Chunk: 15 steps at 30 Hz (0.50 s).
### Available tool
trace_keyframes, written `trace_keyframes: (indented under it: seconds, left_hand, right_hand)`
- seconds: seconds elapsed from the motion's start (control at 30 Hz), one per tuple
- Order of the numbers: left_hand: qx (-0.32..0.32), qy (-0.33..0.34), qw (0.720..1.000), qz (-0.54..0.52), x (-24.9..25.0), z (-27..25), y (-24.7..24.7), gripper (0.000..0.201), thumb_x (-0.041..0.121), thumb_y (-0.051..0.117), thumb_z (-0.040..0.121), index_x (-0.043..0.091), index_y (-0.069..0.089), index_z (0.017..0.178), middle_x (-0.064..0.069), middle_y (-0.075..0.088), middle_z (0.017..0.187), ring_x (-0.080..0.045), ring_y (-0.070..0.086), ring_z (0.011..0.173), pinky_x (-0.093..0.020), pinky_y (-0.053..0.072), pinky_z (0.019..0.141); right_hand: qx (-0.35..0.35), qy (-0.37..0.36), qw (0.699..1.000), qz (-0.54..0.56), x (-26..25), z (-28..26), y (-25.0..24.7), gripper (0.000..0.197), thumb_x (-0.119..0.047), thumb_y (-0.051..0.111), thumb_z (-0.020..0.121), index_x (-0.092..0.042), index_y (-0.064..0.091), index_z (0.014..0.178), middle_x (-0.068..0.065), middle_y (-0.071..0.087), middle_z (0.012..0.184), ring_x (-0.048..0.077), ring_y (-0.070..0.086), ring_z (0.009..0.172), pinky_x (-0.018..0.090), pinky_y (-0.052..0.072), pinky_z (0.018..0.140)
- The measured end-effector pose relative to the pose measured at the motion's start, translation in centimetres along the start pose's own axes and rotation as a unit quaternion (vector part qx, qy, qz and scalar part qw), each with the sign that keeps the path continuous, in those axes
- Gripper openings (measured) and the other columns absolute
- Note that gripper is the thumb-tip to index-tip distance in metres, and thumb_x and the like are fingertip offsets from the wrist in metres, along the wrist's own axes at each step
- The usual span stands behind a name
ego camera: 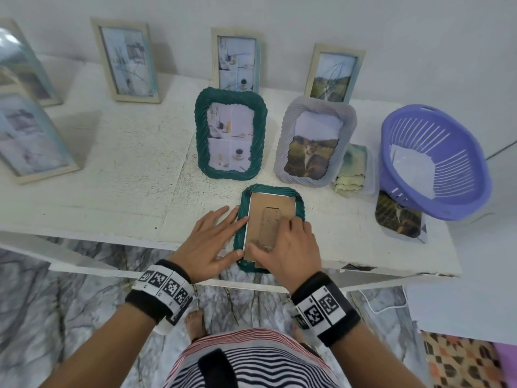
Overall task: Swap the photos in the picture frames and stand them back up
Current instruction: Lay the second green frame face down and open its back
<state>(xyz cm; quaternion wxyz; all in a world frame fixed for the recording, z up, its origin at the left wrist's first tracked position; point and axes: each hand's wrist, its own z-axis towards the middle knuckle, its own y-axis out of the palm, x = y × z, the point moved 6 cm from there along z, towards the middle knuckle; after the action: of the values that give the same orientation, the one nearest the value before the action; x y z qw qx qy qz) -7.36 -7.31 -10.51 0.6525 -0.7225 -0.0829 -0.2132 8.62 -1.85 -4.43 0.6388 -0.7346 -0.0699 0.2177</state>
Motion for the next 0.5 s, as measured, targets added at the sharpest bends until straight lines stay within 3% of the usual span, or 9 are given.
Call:
trace_keyframes:
  seconds: [0.1,0.27,0.4,0.5]
  left_hand:
    - [0.007,0.0,1.0,-0.001,-0.1,0.0,0.1,0.069,0.063,0.023,0.096,0.031,0.012,0.156,0.005,0.006,0.164,-0.013,-0.005,0.15,-0.04,0.003,0.121]
    - [0.017,0.002,1.0,0.007,0.0,-0.1,0.2,0.069,0.064,0.022,0.096,0.03,0.015,0.155,0.005,0.007,0.163,-0.015,-0.001,0.151,-0.043,0.006,0.121]
    - [0.026,0.001,1.0,0.017,0.0,-0.1,0.2,0.069,0.064,0.021,0.096,0.03,0.017,0.155,0.003,0.009,0.163,-0.015,0.001,0.151,-0.041,0.006,0.121]
    - [0.032,0.002,0.999,0.023,-0.1,-0.1,0.3,0.068,0.063,0.022,0.097,0.029,0.019,0.155,0.003,0.011,0.163,-0.015,0.002,0.151,-0.04,0.006,0.12]
  right_hand:
    - [-0.026,0.036,0.999,0.021,0.2,0.4,0.6,0.063,-0.059,0.056,0.076,-0.004,0.055,0.108,0.012,0.047,0.111,0.03,0.044,0.101,0.036,0.041,0.084]
    - [-0.038,0.086,0.985,0.147,1.7,0.8,0.0,0.058,-0.052,0.063,0.075,-0.005,0.051,0.108,0.008,0.04,0.108,0.032,0.043,0.102,0.038,0.041,0.089]
    - [-0.048,0.104,0.963,0.243,3.4,0.2,-0.3,0.048,-0.051,0.068,0.071,-0.015,0.047,0.096,0.001,0.044,0.099,0.024,0.047,0.095,0.037,0.046,0.081]
    - [-0.036,0.116,0.944,0.306,4.2,-0.4,-0.5,0.047,-0.053,0.069,0.072,-0.02,0.047,0.097,-0.003,0.051,0.103,0.019,0.051,0.096,0.035,0.05,0.078]
